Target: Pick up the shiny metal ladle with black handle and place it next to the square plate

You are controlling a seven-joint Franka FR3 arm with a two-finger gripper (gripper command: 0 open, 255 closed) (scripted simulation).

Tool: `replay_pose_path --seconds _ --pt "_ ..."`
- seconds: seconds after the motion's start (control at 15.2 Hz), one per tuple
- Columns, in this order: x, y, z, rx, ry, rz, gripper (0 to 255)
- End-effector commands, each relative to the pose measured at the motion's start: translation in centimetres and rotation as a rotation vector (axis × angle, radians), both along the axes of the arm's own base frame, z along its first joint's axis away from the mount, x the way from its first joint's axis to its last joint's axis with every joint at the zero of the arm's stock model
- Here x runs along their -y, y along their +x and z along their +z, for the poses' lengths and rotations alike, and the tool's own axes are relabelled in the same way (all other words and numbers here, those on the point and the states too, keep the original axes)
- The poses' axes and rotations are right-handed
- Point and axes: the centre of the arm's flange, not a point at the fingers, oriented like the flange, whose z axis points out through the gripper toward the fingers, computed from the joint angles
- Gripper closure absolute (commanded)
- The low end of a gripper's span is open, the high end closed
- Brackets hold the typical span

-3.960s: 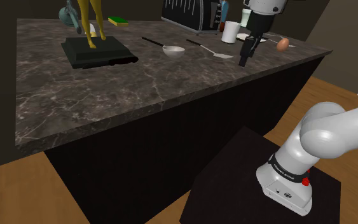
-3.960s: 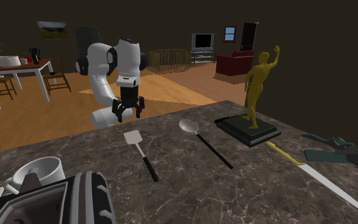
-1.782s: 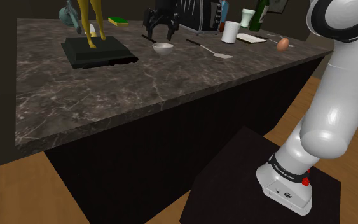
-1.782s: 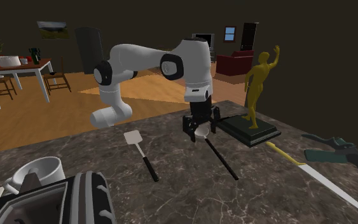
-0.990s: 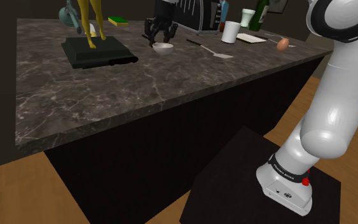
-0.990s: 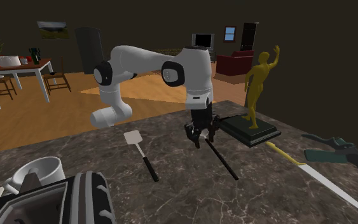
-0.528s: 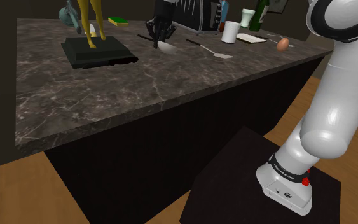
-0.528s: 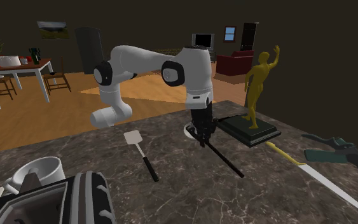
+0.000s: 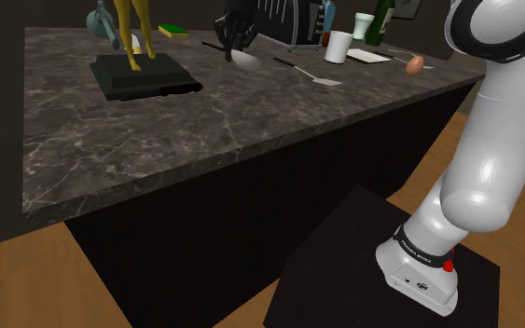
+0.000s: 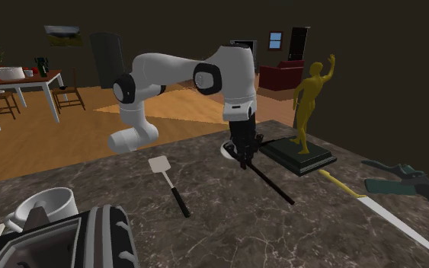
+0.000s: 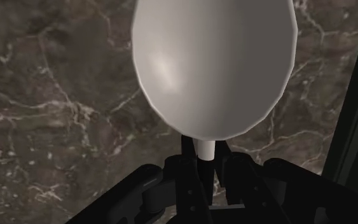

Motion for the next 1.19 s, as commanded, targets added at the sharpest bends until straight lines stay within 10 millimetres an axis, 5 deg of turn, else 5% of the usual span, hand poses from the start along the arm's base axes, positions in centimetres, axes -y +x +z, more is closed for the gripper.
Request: replay_pose_path --seconds 0.0,0.92,1.12 --pt "0.0 -0.1 1.0 0.000 0.000 0.000 255" --pt "0.0 -0.1 8.4 0.000 0.000 0.000 255" --pt "3.4 -2.3 8.4 0.000 0.000 0.000 255"
